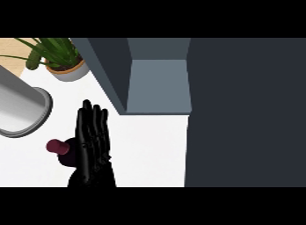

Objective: Pick up the wine, place it into the cabinet and close the cabinet

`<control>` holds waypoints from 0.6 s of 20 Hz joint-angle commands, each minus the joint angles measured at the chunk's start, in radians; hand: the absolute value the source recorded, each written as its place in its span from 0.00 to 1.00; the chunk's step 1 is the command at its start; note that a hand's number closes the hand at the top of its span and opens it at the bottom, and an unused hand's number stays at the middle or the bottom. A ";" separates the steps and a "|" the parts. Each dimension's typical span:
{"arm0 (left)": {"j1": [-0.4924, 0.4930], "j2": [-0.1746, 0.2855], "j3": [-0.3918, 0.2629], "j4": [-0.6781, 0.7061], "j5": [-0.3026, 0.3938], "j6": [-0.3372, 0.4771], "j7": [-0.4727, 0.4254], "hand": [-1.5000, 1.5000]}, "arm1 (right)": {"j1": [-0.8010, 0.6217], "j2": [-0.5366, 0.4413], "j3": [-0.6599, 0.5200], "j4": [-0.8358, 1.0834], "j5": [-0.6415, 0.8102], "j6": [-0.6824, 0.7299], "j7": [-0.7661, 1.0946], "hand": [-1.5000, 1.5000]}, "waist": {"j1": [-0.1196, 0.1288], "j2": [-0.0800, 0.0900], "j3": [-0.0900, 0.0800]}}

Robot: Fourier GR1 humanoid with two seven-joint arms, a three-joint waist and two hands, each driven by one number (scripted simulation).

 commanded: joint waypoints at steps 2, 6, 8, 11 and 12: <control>0.061 -0.043 -0.050 -0.065 -0.115 0.040 0.099 0.00 | 0.044 -0.006 -0.033 -0.135 -0.084 -0.012 0.084 0.00 | 0.000 -0.002 0.000; 0.001 -0.043 0.019 -0.085 -0.176 -0.001 0.195 0.00 | 0.005 0.036 0.050 -0.152 0.005 -0.062 0.111 0.00 | 0.000 -0.001 -0.001; -0.001 -0.043 0.026 -0.159 -0.248 -0.065 0.293 0.00 | -0.027 0.030 0.031 -0.124 -0.007 -0.076 0.129 0.00 | 0.004 -0.002 0.000; 0.033 -0.044 -0.088 -0.108 -0.379 0.026 0.332 0.00 | -0.022 0.017 0.015 -0.116 -0.025 -0.050 0.124 0.00 | 0.004 -0.002 0.000; 0.058 -0.044 -0.042 -0.168 -0.359 -0.037 0.342 0.00 | -0.036 -0.029 -0.080 -0.153 -0.121 -0.037 0.148 0.00 | 0.002 -0.004 0.000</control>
